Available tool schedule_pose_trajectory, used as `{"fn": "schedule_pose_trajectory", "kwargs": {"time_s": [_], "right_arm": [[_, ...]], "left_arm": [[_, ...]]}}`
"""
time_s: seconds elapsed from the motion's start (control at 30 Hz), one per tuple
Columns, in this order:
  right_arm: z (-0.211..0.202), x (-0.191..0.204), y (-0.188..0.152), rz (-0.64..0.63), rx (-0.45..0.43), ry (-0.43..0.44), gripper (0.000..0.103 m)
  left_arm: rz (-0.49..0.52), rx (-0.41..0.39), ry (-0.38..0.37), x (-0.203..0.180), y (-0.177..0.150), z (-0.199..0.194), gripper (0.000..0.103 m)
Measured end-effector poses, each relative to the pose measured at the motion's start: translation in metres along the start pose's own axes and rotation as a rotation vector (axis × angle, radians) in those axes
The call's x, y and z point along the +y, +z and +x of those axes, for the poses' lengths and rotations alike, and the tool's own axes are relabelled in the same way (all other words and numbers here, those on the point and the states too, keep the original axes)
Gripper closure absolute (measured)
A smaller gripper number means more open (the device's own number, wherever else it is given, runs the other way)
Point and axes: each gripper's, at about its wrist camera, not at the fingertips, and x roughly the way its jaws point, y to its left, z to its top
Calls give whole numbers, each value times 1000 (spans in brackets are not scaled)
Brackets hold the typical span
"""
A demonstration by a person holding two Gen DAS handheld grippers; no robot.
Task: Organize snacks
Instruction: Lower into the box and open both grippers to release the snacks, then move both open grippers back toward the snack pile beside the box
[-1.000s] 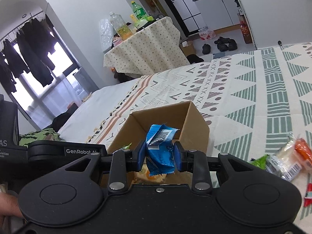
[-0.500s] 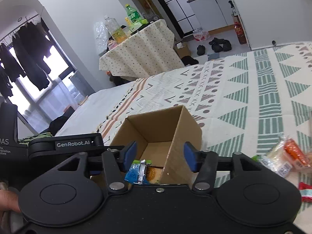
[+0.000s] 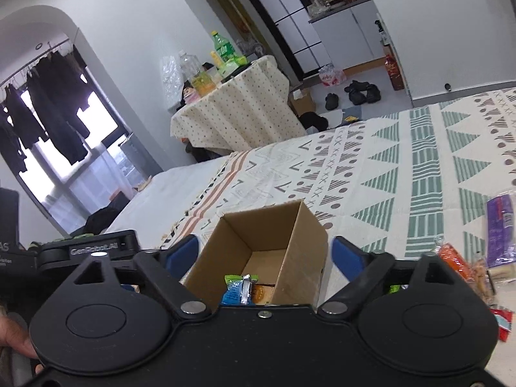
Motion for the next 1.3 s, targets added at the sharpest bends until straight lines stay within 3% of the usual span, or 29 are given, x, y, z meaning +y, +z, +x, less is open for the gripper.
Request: {"fn": "schedule_pose_trajectory", "kwargs": {"time_s": [0.13, 0.4, 0.87, 0.97, 1.3], "right_arm": [[-15, 1, 4, -27, -32, -26, 0], [-35, -5, 4, -65, -15, -109, 0], [-97, -19, 26, -100, -57, -105, 0], [-108, -27, 28, -93, -81, -137, 0], [-132, -49, 26, -108, -50, -113, 0]], "left_arm": [[19, -20, 2, -7, -6, -15, 0], [9, -48, -17, -16, -21, -36, 0], [91, -76, -67, -57, -43, -71, 0], [105, -74, -75, -67, -48, -75, 0], [103, -51, -85, -91, -67, -78, 0]]}}
